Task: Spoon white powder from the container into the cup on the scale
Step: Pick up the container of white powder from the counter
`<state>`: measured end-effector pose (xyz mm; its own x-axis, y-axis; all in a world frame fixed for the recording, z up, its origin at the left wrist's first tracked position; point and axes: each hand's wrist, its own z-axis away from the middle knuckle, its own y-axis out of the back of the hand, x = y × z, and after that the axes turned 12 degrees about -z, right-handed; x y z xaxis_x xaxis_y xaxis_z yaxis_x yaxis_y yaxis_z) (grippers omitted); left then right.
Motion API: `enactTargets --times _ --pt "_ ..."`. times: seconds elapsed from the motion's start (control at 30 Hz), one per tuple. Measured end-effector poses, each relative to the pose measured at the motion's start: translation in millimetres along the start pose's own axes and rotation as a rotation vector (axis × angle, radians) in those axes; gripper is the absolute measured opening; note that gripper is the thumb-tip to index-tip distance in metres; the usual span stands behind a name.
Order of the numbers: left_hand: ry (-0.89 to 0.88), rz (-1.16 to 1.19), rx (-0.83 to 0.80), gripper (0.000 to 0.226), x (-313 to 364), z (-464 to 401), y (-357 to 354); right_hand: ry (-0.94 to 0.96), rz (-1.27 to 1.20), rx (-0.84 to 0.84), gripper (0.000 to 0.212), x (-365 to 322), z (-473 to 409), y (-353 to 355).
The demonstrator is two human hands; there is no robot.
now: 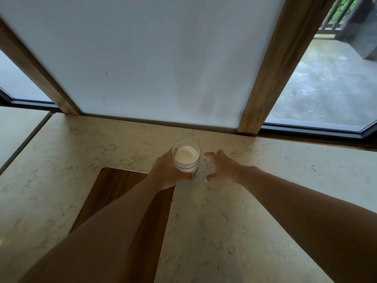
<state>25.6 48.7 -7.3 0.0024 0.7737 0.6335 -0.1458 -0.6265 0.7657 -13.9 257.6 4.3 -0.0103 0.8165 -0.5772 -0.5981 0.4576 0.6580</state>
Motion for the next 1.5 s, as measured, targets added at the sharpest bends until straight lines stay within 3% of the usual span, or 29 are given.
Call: enactTargets --times 0.6,0.83,1.13,1.5 --pt "-0.050 -0.117 -0.044 0.079 78 123 4 -0.053 -0.124 0.119 0.077 11 149 -29" --pt "0.010 -0.133 -0.064 0.076 88 185 -17 -0.060 -0.180 0.130 0.067 25 210 -60" --pt "0.050 -0.105 -0.037 0.073 98 239 -36 0.075 -0.246 0.388 0.028 43 261 -100" --pt "0.037 -0.111 -0.051 0.079 97 283 -64 -0.116 -0.368 0.410 0.024 119 331 -148"
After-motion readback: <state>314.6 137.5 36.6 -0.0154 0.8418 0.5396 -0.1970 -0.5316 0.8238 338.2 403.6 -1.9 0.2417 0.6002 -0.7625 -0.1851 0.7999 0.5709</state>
